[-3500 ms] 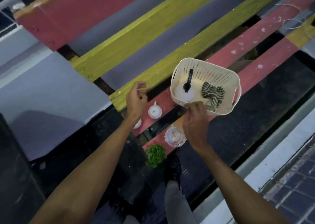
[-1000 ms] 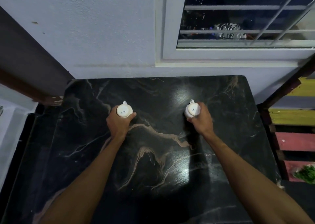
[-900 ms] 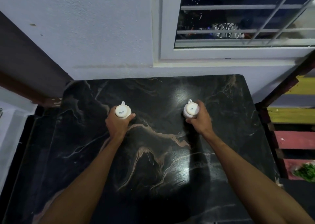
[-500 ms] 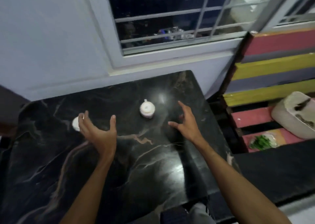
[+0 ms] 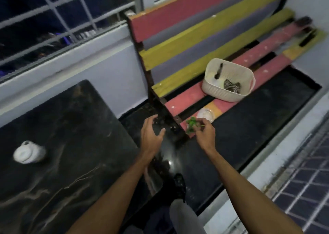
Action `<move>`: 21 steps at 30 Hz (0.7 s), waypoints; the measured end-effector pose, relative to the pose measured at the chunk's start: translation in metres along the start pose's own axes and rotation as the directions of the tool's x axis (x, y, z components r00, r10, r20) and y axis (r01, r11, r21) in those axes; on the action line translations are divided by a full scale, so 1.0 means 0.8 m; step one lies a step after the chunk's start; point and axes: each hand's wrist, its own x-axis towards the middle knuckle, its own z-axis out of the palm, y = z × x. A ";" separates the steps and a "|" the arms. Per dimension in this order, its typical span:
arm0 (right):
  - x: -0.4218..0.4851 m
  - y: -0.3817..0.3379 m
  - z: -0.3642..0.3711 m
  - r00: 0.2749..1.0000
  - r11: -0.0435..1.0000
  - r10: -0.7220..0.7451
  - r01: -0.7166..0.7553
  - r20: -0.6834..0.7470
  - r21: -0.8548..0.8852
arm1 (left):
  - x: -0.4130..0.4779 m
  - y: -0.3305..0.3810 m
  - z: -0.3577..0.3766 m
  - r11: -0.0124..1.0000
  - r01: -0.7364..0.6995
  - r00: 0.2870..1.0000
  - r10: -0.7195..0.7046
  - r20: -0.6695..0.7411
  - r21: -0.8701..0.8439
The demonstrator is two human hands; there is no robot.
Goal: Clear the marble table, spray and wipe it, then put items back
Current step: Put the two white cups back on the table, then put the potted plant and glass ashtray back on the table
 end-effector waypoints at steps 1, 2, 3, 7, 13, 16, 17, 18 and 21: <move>0.017 0.022 -0.012 1.000 0.999 0.030 -0.030 0.000 -0.011 | 0.013 -0.002 0.031 1.000 0.022 0.998 -0.023 0.059 0.015; 0.031 0.039 -0.021 0.999 0.998 0.054 -0.054 -0.005 -0.019 | 0.024 -0.006 0.056 0.999 0.043 0.992 -0.046 0.115 0.032; 0.046 0.059 -0.029 0.997 0.997 0.076 -0.076 -0.014 -0.020 | 0.037 -0.013 0.084 0.997 0.067 0.983 -0.074 0.168 0.047; 0.096 0.128 -0.041 0.980 0.981 0.191 -0.192 -0.062 -0.013 | 0.074 -0.057 0.173 0.983 0.143 0.937 -0.171 0.303 0.112; 0.169 0.208 -0.026 0.946 0.940 0.325 -0.322 0.005 -0.108 | 0.096 -0.116 0.271 0.976 0.160 0.885 -0.208 0.417 0.148; 0.201 0.227 -0.010 0.943 0.937 0.327 -0.316 0.058 -0.146 | 0.098 -0.135 0.306 0.984 0.154 0.900 -0.178 0.399 0.092; 0.209 0.232 -0.004 0.946 0.940 0.317 -0.303 0.074 -0.154 | 0.098 -0.140 0.314 0.985 0.159 0.907 -0.171 0.385 0.064; 0.216 0.234 0.002 0.949 0.944 0.305 -0.289 0.083 -0.159 | 0.098 -0.143 0.320 0.986 0.166 0.914 -0.166 0.370 0.031; 0.234 0.238 0.019 0.958 0.952 0.278 -0.265 0.068 -0.150 | 0.100 -0.147 0.335 0.986 0.167 0.937 -0.152 0.314 -0.020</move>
